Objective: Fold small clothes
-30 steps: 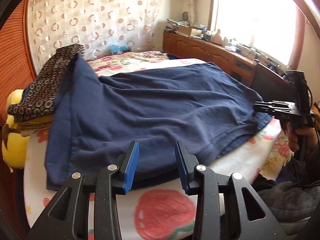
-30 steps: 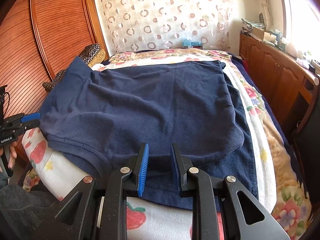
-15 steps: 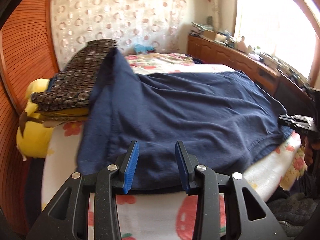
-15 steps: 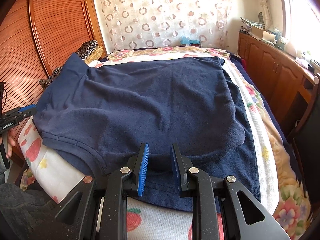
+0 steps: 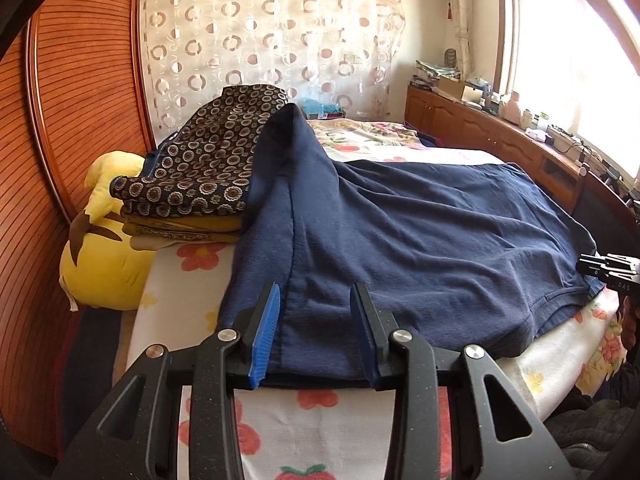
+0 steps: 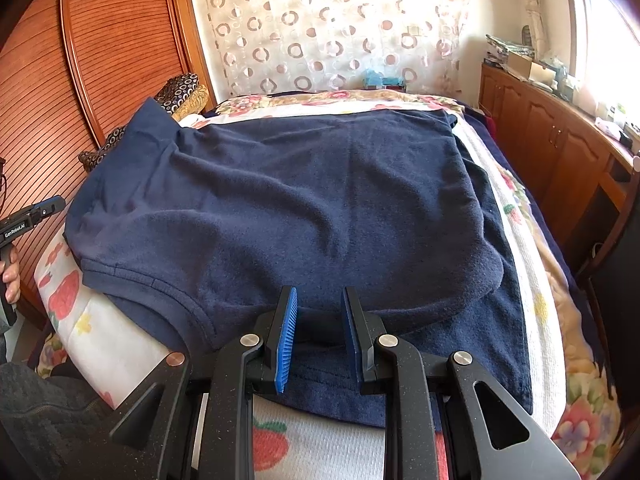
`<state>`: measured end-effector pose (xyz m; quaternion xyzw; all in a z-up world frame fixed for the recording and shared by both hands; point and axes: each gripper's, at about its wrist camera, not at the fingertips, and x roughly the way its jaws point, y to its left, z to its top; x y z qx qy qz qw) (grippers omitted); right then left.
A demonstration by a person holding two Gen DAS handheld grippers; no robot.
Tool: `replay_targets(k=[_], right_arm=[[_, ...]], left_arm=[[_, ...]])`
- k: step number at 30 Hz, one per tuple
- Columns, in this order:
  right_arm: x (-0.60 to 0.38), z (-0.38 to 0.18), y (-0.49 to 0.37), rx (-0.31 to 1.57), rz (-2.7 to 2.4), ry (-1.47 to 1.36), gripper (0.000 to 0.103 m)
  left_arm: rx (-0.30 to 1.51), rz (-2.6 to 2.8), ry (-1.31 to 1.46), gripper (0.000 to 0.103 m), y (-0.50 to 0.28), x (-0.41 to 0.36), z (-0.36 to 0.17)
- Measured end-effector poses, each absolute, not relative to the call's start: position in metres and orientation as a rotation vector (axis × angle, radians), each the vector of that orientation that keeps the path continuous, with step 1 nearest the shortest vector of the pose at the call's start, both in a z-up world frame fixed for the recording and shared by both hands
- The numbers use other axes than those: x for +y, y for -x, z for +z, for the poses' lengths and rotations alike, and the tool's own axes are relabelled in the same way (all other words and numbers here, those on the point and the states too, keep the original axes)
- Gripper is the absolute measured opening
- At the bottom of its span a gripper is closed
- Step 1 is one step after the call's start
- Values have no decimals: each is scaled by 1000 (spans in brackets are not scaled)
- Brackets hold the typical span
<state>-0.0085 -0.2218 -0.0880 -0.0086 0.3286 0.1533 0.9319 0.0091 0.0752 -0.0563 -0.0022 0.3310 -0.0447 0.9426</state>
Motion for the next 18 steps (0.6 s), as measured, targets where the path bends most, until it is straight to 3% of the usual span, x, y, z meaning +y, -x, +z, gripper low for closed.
replay_targets(k=[1, 2, 6, 7, 8, 9, 10, 18], right_arm=[[-222, -88, 9, 672, 314, 18, 23], [-222, -88, 9, 672, 314, 18, 24], [-221, -88, 9, 673, 313, 17, 24], [-221, -88, 9, 673, 314, 18, 24], [-222, -89, 8, 673, 315, 19, 24], [-222, -89, 8, 673, 316, 20, 24], [-222, -89, 8, 673, 318, 21, 24], [-224, -91, 7, 671, 321, 29, 25]], left_arm=[[673, -104, 3, 12, -8, 75, -56], [663, -119, 15, 9, -7, 77, -55], [644, -64, 26, 10, -7, 88, -51], [642, -34, 25, 32, -8, 92, -49], [641, -38, 37, 48, -9, 96, -50], [644, -38, 49, 75, -10, 100, -50], [650, -23, 52, 86, -12, 103, -52], [797, 9, 73, 86, -39, 124, -88]])
